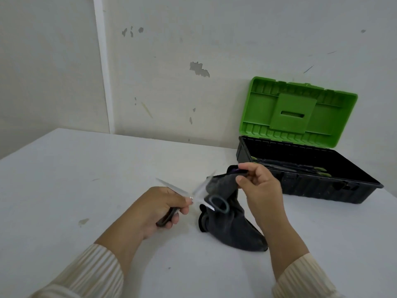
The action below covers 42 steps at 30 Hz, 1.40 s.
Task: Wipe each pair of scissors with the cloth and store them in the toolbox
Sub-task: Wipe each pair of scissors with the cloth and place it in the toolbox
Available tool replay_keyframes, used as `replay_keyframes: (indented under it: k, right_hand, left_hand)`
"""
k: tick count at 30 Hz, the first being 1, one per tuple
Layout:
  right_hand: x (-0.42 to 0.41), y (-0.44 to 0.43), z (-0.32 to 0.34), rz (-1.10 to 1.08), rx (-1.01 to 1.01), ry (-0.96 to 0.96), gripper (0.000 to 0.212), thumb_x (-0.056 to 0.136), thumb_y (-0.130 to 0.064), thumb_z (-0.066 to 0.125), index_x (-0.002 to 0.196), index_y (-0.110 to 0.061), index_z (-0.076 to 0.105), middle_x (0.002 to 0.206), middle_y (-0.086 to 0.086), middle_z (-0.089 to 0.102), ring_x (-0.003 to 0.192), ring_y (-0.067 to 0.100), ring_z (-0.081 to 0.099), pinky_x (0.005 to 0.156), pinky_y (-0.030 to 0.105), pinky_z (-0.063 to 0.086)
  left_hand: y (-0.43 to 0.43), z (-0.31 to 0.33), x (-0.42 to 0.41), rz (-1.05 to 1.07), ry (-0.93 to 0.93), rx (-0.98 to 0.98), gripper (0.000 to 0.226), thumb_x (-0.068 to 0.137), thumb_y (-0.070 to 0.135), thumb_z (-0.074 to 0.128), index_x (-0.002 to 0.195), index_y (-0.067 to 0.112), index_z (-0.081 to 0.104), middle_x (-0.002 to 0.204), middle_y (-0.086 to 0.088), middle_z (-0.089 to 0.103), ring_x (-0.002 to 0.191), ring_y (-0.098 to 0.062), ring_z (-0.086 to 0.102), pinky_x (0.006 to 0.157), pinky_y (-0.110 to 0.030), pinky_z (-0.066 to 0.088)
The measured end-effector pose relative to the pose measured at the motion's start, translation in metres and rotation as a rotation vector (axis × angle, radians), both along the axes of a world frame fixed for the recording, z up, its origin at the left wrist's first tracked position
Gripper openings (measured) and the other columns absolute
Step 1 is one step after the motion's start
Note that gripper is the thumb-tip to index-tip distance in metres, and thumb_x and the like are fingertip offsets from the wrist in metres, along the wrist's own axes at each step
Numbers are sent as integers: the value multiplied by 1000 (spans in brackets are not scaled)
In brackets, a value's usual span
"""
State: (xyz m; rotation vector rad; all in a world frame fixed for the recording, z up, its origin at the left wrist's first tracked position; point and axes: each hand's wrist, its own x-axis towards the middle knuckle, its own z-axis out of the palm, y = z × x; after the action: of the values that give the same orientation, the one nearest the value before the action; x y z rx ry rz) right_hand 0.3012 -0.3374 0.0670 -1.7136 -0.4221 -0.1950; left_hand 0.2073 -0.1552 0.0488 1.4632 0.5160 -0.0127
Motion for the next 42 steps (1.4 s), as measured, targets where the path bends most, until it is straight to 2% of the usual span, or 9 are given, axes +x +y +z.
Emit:
replay_keyframes:
  k: [4, 8, 11, 15, 21, 26, 32, 37, 42]
  right_hand:
    - [-25, 18, 1, 229, -334, -183, 38, 79, -1, 64, 97, -34, 60, 80, -5, 64, 71, 1, 59, 73, 12, 48]
    - [-26, 33, -4, 213, -729, -410, 14, 85, -5, 57, 91, -4, 70, 88, 12, 69, 81, 19, 63, 77, 20, 48]
    - [-24, 31, -6, 102, -575, -418, 14, 82, -3, 61, 90, -7, 73, 90, 10, 67, 84, 10, 55, 70, 1, 38]
    - [-27, 30, -8, 202, -656, -292, 14, 85, -9, 58, 88, -3, 71, 91, 10, 65, 79, 15, 56, 72, 16, 46]
    - [-26, 30, -10, 156, -599, -228, 13, 84, -11, 60, 87, -13, 73, 70, -11, 59, 65, 3, 53, 64, 2, 39]
    - [-8, 23, -15, -38, -442, -228, 11, 81, -10, 64, 85, -15, 73, 85, -2, 64, 78, 6, 55, 71, -1, 35]
    - [2, -1, -7, -186, -14, -61, 23, 81, -12, 64, 72, -33, 66, 82, -2, 70, 83, 19, 66, 80, 30, 52]
    - [-22, 25, -18, 207, -509, -299, 11, 80, -12, 66, 84, -20, 72, 82, -8, 63, 78, 3, 58, 71, 8, 44]
    - [2, 14, -19, -109, -325, -221, 16, 83, -10, 60, 88, -23, 69, 84, -7, 61, 80, 6, 57, 81, 18, 47]
  left_hand:
    - [-12, -5, 1, -10, -15, 49, 13, 80, 11, 71, 68, 8, 65, 62, -6, 68, 39, -14, 47, 40, -20, 33]
    - [-20, -8, 1, 22, -100, 72, 13, 82, 9, 67, 70, 6, 66, 60, -6, 65, 36, -13, 43, 37, -19, 29]
    - [-25, -8, 2, 31, -130, 111, 15, 82, 10, 67, 68, 6, 64, 57, -6, 63, 35, -13, 41, 37, -19, 28]
    - [-26, -7, 2, 45, -136, 123, 13, 81, 9, 66, 69, 6, 64, 57, -6, 62, 35, -13, 40, 38, -19, 27]
    - [-26, -7, 2, 38, -134, 154, 17, 82, 9, 66, 65, 8, 60, 54, -4, 60, 34, -13, 39, 38, -18, 26]
    - [-24, -7, 1, 9, -157, 182, 24, 82, 11, 67, 60, 10, 58, 52, -2, 58, 35, -13, 37, 40, -20, 25]
    - [-20, -5, 2, 1, -144, 156, 21, 82, 9, 67, 62, 9, 58, 52, -2, 58, 35, -14, 36, 39, -21, 25]
    - [-22, -5, 0, 19, -162, 173, 21, 81, 6, 66, 62, 8, 59, 52, -4, 58, 33, -14, 36, 39, -19, 24]
    - [-20, -4, -1, -55, -183, 207, 20, 82, 8, 66, 64, 6, 58, 52, -3, 57, 35, -14, 36, 39, -19, 25]
